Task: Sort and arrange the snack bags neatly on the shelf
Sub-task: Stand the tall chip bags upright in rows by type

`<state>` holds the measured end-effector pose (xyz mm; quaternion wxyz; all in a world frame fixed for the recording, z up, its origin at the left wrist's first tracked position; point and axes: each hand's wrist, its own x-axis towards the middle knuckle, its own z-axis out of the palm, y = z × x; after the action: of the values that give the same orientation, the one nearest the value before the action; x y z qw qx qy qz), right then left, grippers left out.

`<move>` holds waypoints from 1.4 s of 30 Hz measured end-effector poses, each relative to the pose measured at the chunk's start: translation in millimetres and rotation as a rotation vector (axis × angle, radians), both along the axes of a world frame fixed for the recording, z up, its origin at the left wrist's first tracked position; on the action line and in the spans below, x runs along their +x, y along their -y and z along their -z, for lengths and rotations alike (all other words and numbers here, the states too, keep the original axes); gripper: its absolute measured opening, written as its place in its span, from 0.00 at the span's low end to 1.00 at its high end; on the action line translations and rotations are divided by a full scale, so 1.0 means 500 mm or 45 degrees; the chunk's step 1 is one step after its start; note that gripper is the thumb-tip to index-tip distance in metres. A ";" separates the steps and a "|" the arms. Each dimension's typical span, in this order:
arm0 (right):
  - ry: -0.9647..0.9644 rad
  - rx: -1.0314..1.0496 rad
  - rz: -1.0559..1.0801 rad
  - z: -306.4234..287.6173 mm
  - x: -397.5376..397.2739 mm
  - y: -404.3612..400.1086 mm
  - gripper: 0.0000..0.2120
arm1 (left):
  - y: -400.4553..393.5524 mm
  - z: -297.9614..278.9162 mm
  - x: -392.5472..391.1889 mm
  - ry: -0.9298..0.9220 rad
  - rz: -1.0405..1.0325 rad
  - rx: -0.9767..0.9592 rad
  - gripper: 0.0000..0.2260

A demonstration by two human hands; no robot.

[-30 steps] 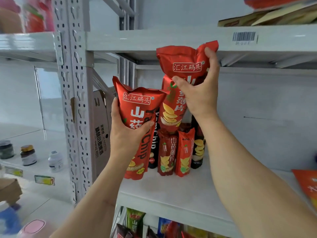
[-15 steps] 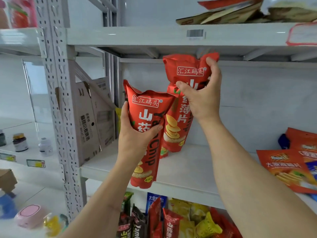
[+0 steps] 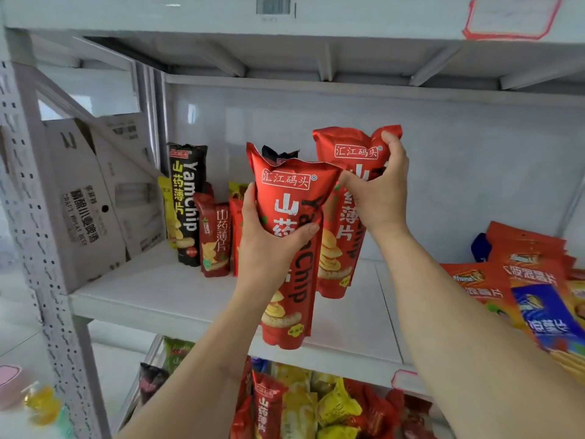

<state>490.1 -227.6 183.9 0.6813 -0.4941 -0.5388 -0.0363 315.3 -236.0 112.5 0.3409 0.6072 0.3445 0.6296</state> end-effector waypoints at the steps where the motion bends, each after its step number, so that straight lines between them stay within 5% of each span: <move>1: -0.012 -0.006 0.010 0.000 0.016 -0.012 0.39 | -0.009 0.001 0.016 -0.003 0.015 -0.003 0.48; 17: -0.078 -0.169 0.099 0.041 0.204 -0.186 0.39 | -0.183 -0.001 0.216 -0.006 0.140 -0.014 0.49; 23: -0.268 -0.224 -0.040 0.095 0.254 -0.228 0.51 | -0.216 0.023 0.266 -0.009 0.088 -0.068 0.50; 30: -0.379 -0.216 -0.112 0.121 0.270 -0.255 0.54 | -0.234 0.045 0.283 0.003 0.024 -0.058 0.51; 36: -0.417 -0.232 -0.126 0.191 0.263 -0.249 0.52 | -0.230 0.135 0.265 0.007 0.106 -0.166 0.55; 42: -0.531 -0.267 -0.095 0.308 0.257 -0.218 0.40 | -0.231 0.239 0.244 -0.077 0.364 -0.340 0.47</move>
<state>618.8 -118.4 29.9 0.7238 -0.5388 -0.4049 0.1478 437.2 -120.6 -7.0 0.4939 0.6179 0.3454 0.5050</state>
